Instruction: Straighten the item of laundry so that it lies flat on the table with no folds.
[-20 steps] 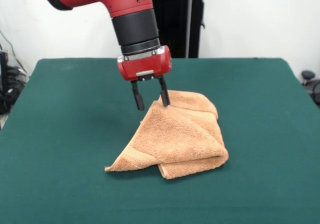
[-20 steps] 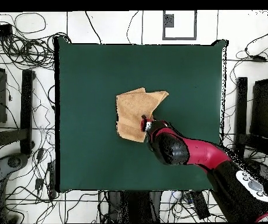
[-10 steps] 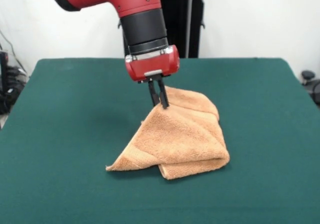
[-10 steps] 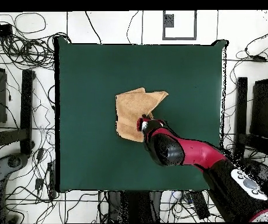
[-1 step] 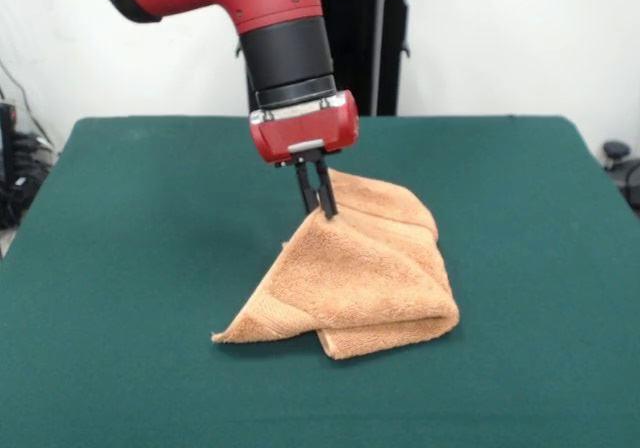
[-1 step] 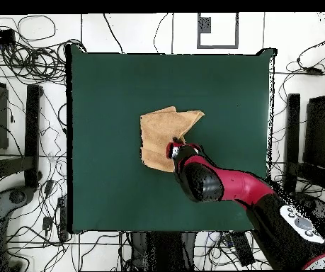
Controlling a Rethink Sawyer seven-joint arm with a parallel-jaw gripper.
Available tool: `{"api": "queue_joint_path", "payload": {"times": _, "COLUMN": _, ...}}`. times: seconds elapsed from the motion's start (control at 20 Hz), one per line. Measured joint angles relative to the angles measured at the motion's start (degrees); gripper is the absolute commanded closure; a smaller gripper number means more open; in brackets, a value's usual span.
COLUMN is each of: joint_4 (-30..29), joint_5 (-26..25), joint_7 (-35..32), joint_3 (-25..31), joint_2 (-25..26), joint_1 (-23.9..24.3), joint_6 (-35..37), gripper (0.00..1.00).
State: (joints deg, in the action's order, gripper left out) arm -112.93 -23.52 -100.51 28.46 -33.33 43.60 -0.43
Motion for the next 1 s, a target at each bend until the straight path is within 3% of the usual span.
{"api": "queue_joint_path", "payload": {"times": 0.25, "joint_4": -2.5, "joint_5": 0.3, "joint_7": 0.0, "joint_3": 0.0, "joint_2": -4.3, "joint_1": 0.0, "joint_6": 0.6, "gripper": 1.0}}
{"api": "queue_joint_path", "payload": {"times": 0.3, "joint_4": -4.1, "joint_5": 0.9, "joint_7": 0.0, "joint_3": 0.0, "joint_2": -7.6, "joint_1": 0.2, "joint_6": 1.9, "gripper": 1.0}}
{"api": "queue_joint_path", "payload": {"times": 0.45, "joint_4": -5.5, "joint_5": 1.9, "joint_7": 0.0, "joint_3": 0.0, "joint_2": -11.2, "joint_1": 0.7, "joint_6": 4.3, "gripper": 1.0}}
{"api": "queue_joint_path", "payload": {"times": 1.0, "joint_4": -8.5, "joint_5": 7.2, "joint_7": 0.0, "joint_3": 0.0, "joint_2": -27.7, "joint_1": 9.0, "joint_6": 21.2, "gripper": 1.0}}
